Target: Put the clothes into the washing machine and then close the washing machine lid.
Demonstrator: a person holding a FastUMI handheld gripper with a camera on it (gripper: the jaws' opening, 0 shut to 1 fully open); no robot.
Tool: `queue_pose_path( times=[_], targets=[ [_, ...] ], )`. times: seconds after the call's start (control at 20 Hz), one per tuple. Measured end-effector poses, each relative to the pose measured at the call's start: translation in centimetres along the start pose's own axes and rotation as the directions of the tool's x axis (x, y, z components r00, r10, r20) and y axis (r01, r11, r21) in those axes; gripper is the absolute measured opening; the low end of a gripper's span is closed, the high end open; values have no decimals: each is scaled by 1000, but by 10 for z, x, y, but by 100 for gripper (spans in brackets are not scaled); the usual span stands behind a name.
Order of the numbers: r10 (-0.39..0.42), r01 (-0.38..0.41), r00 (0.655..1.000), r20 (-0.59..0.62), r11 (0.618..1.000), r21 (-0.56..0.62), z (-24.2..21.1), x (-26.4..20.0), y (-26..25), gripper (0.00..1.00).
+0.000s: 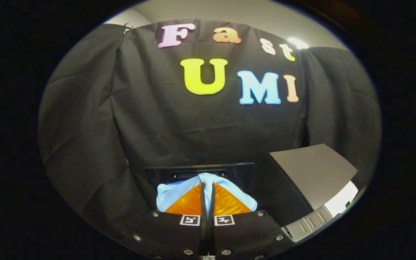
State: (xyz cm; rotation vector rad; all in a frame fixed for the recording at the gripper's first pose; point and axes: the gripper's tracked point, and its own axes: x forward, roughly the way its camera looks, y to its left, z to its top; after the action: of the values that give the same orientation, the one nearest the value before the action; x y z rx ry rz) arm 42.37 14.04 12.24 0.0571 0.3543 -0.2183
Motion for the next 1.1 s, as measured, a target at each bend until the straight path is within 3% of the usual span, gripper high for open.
queue_pose_path(
  times=[0.5,1.1],
  targets=[
    [-24,22,992,-126,1000,-21,-69,34,11,0],
    [-10,-8,946,-325,998,-55,-151,102,7,0]
  ],
)
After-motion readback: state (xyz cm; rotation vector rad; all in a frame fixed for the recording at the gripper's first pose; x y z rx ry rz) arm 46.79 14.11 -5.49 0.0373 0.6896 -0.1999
